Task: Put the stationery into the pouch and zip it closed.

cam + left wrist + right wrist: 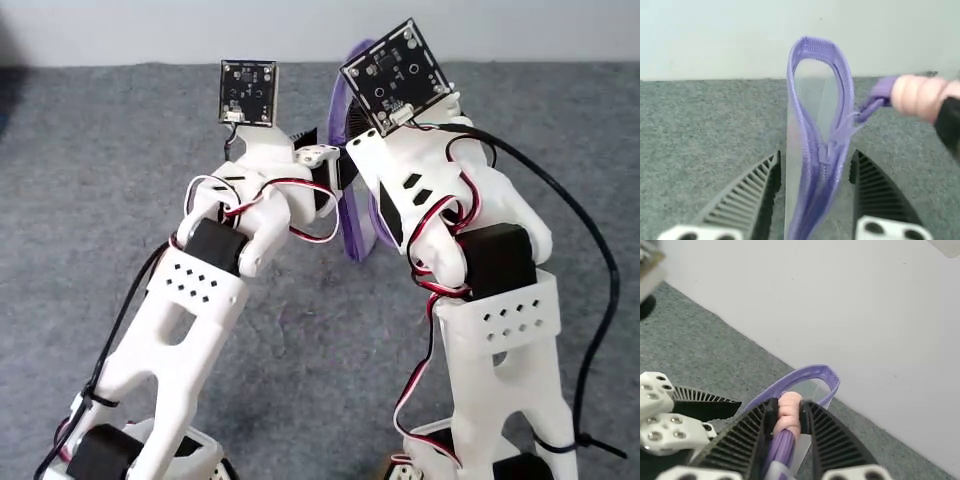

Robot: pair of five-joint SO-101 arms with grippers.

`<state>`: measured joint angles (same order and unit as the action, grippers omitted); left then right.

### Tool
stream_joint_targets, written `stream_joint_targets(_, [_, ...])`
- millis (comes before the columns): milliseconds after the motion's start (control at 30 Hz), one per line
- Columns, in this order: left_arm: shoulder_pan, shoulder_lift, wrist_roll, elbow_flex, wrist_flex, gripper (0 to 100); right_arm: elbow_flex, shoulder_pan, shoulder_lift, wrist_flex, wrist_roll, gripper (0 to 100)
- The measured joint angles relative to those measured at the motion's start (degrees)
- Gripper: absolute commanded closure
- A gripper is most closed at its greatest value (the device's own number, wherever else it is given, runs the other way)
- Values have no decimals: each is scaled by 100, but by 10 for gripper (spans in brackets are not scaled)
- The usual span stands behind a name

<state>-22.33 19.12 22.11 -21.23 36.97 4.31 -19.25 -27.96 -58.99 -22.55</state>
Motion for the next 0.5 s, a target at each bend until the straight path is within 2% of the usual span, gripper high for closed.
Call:
stream_joint_targets(167, [0,-176,0,35,-299,780,0,0,0,0,0,991])
stream_joint_targets(500, [0,-686,-35,440,-378,943,0,0,9,0,18,991])
